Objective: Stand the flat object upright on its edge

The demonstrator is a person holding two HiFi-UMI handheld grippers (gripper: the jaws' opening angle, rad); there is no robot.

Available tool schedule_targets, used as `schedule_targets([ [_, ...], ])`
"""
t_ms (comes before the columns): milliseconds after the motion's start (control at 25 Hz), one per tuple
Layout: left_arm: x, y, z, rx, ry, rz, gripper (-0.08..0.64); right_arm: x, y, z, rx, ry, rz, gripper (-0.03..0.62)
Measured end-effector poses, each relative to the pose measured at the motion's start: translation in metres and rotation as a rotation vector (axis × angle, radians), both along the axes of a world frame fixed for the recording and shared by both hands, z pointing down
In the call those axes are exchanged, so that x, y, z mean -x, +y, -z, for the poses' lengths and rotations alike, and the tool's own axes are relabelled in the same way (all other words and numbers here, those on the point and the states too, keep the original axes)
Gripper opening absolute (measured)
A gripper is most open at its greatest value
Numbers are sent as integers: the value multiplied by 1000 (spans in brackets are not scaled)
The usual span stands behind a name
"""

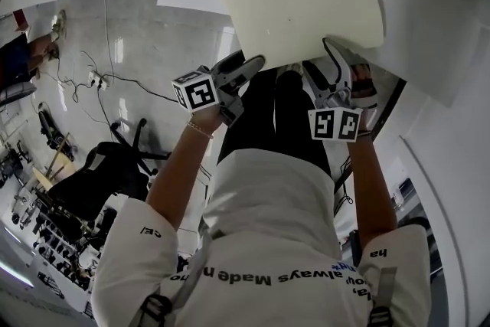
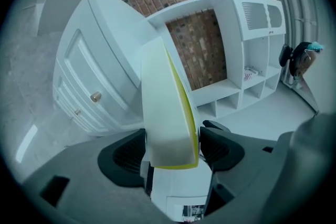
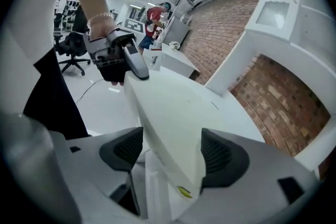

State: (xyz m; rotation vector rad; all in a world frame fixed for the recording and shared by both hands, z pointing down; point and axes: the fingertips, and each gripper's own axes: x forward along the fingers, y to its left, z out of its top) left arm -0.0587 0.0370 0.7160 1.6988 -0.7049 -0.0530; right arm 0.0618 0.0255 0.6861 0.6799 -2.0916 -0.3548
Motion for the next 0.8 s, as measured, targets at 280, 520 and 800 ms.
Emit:
schedule_targets([
  [280, 4, -3, 7, -7, -32, -11, 299, -1, -2, -6, -17, 26, -13, 301],
  [520, 10, -12, 29, -29, -58, 1, 293, 3, -7, 7, -4, -2, -26, 293],
  [800, 16, -31, 60, -73, -112, 38, 291, 9, -18, 23, -6, -59, -35, 268],
])
